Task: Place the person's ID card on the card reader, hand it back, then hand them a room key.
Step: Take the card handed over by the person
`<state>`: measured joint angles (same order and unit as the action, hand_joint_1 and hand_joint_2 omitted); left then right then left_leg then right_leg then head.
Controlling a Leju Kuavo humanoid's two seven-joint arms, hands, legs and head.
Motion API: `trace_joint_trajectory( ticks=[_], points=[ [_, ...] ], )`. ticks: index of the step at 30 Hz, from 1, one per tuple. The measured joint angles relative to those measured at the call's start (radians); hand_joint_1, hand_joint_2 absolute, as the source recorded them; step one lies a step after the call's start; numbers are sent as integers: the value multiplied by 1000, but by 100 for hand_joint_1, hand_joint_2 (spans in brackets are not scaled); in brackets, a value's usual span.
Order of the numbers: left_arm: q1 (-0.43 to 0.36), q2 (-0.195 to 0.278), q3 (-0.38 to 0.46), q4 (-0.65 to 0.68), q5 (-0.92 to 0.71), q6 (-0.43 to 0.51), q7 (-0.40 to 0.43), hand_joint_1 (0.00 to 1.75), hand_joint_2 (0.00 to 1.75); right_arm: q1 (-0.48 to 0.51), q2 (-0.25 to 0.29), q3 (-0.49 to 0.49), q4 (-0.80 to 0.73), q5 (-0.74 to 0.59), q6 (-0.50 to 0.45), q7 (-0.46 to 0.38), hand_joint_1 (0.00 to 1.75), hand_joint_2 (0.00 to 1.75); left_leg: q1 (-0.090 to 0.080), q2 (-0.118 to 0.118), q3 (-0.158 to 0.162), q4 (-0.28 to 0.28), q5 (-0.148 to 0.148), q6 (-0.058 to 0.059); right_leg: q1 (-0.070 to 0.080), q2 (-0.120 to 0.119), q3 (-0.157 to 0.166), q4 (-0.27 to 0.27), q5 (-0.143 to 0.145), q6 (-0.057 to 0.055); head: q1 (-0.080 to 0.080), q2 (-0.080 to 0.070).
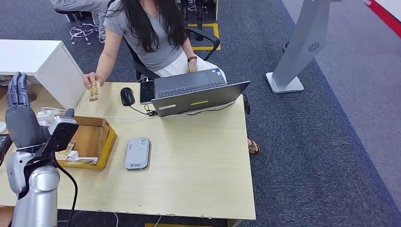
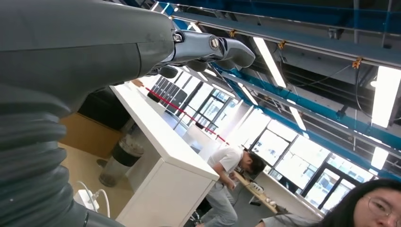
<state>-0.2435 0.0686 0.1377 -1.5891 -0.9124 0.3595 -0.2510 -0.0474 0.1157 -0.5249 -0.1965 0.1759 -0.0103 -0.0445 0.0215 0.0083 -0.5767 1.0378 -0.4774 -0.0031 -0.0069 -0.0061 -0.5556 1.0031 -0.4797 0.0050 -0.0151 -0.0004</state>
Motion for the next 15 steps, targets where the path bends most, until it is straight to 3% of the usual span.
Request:
trace_joint_trajectory(
  ticks=[4, 7, 11, 15],
  points=[
    [-4, 9, -9, 16, -6, 1, 4, 0, 175, 0, 0, 2, 0, 0, 0, 0, 0, 175, 0, 0, -1, 0, 0, 0, 0, 0, -2, 0, 0, 0, 0, 0],
    [-26, 19, -25, 38, -136, -16, 81, 0, 175, 1, 0, 3, 0, 5, 1, 1, 0, 175, 0, 0, -2, 0, 1, 0, 0, -1, -4, 0, 0, 0, 0, 0],
    [-141, 43, -96, 164, -412, -91, 249, 0, 175, -3, 0, 4, 0, 18, 2, 12, 0, 175, 0, -3, -7, 0, 5, 1, 0, -3, -7, 0, 3, 0, 0, 0],
    [-261, 53, -168, 324, -514, -125, 328, 0, 175, -6, 0, 5, 0, 25, 0, 26, 0, 175, 0, -1, -10, 0, 8, 0, 0, -1, -10, 1, 7, -1, 0, 0]
  ],
)
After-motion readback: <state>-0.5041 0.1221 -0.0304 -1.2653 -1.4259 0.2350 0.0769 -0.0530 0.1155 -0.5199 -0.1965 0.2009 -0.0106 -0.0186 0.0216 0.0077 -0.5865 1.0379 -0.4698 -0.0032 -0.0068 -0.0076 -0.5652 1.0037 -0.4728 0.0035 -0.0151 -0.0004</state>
